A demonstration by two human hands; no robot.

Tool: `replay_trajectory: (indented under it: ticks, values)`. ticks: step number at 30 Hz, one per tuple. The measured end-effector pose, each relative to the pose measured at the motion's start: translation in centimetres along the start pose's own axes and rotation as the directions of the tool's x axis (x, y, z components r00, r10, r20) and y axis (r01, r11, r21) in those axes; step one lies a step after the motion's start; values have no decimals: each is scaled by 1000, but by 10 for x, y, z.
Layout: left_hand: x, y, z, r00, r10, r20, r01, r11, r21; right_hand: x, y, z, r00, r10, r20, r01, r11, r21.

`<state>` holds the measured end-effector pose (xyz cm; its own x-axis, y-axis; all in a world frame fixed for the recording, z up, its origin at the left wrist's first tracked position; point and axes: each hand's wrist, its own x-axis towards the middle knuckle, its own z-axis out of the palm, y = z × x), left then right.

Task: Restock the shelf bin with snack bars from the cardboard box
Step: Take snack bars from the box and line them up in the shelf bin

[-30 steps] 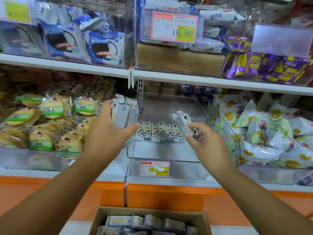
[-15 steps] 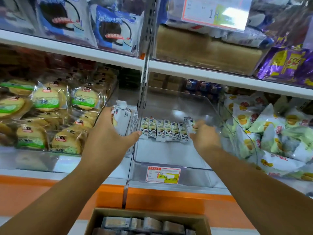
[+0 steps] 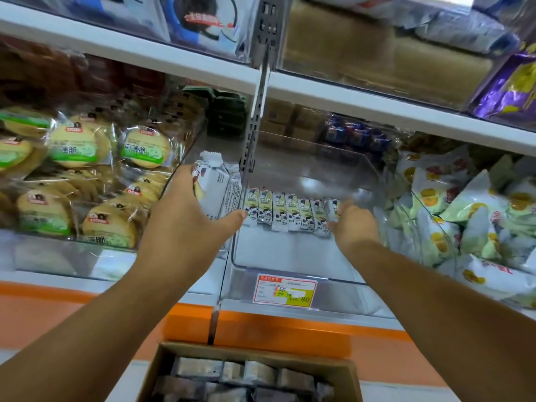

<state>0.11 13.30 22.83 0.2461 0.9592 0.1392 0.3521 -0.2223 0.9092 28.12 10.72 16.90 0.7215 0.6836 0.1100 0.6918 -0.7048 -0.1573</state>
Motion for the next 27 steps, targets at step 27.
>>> replay_trajectory:
  ticks: [27]
  values:
    - [-3,4,-14,997,77,10,-77,990,120,-34,16,-31,979,-80,186,-27,858,513]
